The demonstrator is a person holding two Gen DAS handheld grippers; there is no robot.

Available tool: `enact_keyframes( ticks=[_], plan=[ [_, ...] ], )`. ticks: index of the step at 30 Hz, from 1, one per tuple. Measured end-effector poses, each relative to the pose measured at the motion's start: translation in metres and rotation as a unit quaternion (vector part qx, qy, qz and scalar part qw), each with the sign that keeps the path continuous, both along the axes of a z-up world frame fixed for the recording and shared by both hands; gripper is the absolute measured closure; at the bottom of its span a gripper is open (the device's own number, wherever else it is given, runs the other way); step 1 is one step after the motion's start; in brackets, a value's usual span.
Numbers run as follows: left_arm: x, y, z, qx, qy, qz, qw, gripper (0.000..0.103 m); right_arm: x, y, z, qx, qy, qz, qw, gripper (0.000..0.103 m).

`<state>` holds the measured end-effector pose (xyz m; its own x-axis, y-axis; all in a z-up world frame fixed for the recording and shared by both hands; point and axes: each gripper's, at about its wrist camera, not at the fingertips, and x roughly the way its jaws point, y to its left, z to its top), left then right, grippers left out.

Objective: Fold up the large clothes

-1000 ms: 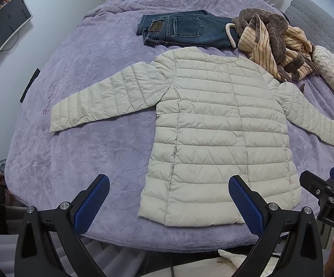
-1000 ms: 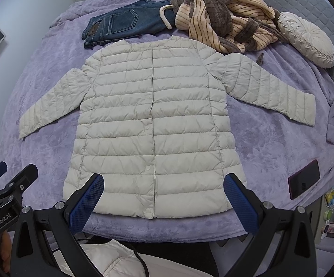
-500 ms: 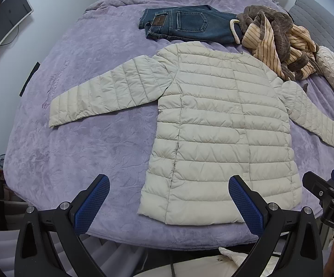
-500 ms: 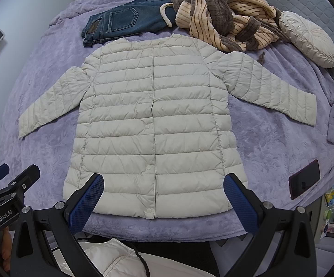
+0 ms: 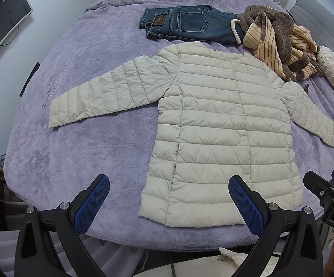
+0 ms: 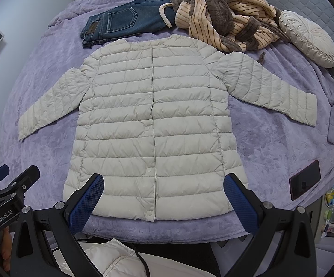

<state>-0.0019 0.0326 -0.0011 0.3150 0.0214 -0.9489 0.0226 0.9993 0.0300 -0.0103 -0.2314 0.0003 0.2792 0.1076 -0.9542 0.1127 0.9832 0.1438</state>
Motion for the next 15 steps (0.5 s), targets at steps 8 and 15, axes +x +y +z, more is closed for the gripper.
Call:
enact_keyframes(
  ticks=[8, 15],
  plan=[
    [0.0008, 0.0010, -0.0004, 0.000, 0.001, 0.000, 1.0000, 0.000, 0.0012, -0.0004, -0.0005, 0.000, 0.001, 0.000, 1.000, 0.000],
    [0.0040, 0.0045, -0.0046, 0.002, 0.004, 0.001, 1.0000, 0.000, 0.0026, 0.0016, -0.0037, 0.003, 0.003, 0.001, 1.000, 0.000]
  ],
)
